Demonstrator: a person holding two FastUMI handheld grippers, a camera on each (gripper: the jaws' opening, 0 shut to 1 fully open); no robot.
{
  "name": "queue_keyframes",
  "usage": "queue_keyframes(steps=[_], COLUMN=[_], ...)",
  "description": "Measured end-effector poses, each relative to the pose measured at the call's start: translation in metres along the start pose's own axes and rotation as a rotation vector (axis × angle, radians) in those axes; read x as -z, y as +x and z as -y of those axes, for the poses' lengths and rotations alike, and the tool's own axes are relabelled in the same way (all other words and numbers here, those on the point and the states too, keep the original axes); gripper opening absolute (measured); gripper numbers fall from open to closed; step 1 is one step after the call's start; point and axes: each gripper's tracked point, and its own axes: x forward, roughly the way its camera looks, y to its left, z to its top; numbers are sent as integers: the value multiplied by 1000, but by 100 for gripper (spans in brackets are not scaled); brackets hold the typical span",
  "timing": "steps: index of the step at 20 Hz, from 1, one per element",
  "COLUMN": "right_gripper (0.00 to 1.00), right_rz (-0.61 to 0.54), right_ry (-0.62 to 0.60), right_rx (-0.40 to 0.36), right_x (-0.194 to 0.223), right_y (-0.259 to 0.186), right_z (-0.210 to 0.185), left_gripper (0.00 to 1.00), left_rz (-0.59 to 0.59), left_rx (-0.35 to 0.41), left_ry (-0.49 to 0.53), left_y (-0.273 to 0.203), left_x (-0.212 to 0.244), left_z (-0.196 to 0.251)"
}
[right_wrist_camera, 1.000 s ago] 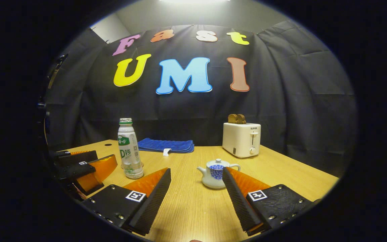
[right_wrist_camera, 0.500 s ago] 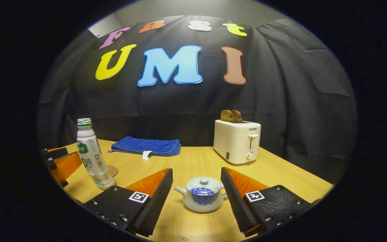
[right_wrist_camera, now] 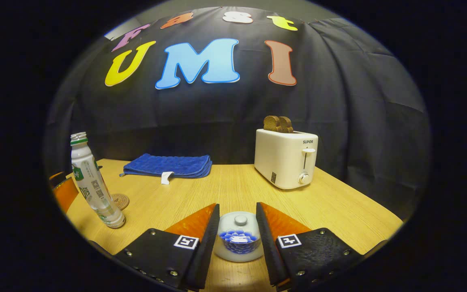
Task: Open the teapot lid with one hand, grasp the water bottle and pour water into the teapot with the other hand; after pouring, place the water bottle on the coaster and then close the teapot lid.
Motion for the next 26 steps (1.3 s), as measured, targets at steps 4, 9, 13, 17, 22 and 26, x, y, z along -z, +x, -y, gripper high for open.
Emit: queue_keyframes(steps=[4, 9, 13, 17, 22, 26], right_gripper=[23, 23, 1, 1, 1, 1], right_rz=[-1, 16, 11, 37, 121, 171], right_ry=[-10, -21, -22, -12, -40, -55], right_rx=[1, 28, 16, 3, -30, -60], right_x=[2, 3, 1, -5, -28, -42], right_y=[0, 17, 4, 1, -13, -29], right_z=[1, 9, 6, 5, -5, -14], left_gripper=[95, 95, 95, 97, 98, 98], left_rz=[-7, -5, 1, -4, 12, -37], left_rx=[3, 11, 14, 20, 12, 34], left_ry=[-9, -5, 1, -4, 8, 4], left_y=[0, -2, -4, -4, 13, 41], left_x=[3, 0, -1, 1, 0, 16], left_z=[0, 1, 2, 5, 9, 8])
